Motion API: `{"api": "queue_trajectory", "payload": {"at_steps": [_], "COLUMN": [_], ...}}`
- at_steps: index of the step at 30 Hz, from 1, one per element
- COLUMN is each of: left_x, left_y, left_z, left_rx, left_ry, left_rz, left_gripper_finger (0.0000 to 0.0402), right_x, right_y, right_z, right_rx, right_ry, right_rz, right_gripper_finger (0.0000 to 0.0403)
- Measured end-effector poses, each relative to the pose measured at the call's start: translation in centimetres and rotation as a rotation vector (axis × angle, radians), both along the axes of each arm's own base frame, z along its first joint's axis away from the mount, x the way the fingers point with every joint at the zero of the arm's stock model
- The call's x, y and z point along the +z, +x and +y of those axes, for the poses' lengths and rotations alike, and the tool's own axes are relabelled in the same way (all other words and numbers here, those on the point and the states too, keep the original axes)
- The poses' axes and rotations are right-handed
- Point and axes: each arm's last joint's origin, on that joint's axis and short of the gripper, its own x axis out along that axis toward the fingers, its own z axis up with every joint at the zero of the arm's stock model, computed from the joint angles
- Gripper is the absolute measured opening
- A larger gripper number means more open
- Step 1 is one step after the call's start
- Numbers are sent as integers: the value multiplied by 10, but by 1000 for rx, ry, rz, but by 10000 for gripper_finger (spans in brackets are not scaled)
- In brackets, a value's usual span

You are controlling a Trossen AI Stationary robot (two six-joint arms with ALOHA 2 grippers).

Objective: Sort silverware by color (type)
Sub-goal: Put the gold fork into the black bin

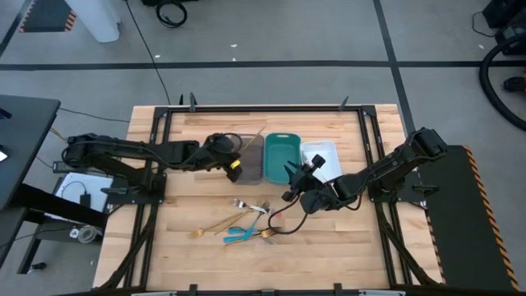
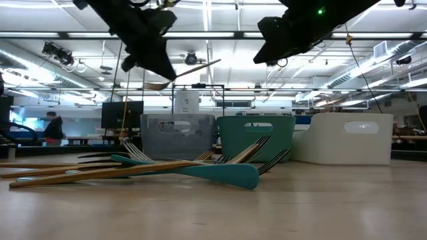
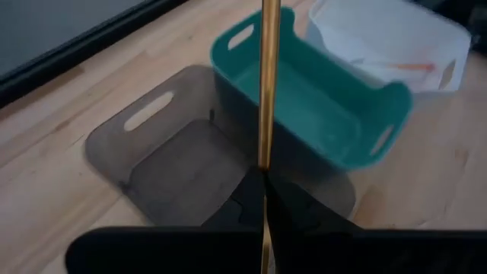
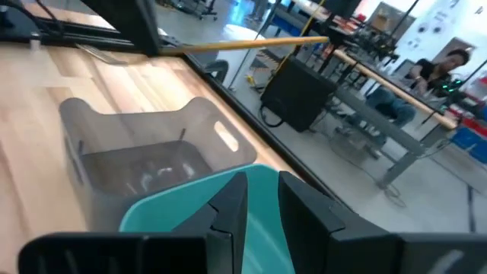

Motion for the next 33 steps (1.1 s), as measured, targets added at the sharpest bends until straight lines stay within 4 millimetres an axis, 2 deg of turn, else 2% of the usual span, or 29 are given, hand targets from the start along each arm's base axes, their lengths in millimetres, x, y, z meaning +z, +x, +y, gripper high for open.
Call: {"api": "queue_trajectory", "payload": {"at_steps": [8, 20, 33], "left_x": [-14, -21, -21], "left_y": [19, 21, 21], "left_z": [3, 5, -10], "left_rx": [64, 151, 159], "left_ry": [104, 123, 180], "left_rz": [-7, 4, 2], "left_gripper_finger": [9, 9, 9], "right_x": [-3, -6, -7], "right_y": [-5, -11, -12], "right_z": [9, 17, 17], "right_rx": [40, 23, 22], "right_ry": [3, -7, 7], "right_rz": [34, 24, 18], "right_gripper_finger": [83, 83, 83]}}
